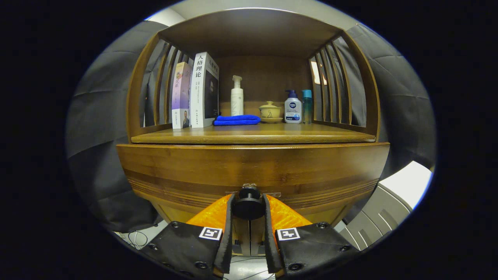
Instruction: Pull open the drawer, take out the items inside it, and place them on the countertop above the cabinet.
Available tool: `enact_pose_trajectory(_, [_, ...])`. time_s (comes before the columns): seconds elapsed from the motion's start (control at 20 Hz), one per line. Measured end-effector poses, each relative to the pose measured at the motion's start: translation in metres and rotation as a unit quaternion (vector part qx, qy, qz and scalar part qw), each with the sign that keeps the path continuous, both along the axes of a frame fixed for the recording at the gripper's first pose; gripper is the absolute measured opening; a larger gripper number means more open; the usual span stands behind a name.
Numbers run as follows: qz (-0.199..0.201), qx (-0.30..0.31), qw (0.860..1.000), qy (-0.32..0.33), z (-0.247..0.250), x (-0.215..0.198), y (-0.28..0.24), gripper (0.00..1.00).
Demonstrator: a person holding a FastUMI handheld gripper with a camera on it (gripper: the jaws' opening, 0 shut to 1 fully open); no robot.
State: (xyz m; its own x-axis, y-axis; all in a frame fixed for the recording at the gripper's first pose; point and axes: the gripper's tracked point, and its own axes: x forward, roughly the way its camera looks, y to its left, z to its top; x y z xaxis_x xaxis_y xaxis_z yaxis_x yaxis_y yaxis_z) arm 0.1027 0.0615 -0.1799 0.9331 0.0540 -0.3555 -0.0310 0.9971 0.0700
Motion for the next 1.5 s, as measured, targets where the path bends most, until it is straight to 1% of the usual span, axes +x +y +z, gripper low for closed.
enact_pose_trajectory(0.25, [0.002, -0.008, 1.000, 0.000, 0.003, -0.026, -0.001, 0.37])
enact_pose_trajectory(0.4, [-0.002, 0.002, 1.000, -0.001, 0.004, -0.040, -0.001, 0.37])
enact_pose_trajectory(0.6, [-0.002, -0.006, 1.000, -0.001, 0.006, -0.058, -0.004, 0.37])
enact_pose_trajectory(0.75, [-0.004, 0.002, 1.000, -0.001, 0.008, -0.070, -0.005, 0.37])
enact_pose_trajectory(1.25, [-0.002, -0.004, 1.000, 0.000, 0.010, -0.098, -0.006, 0.37])
enact_pose_trajectory(1.5, [-0.007, 0.003, 1.000, 0.007, 0.002, -0.110, -0.007, 0.37])
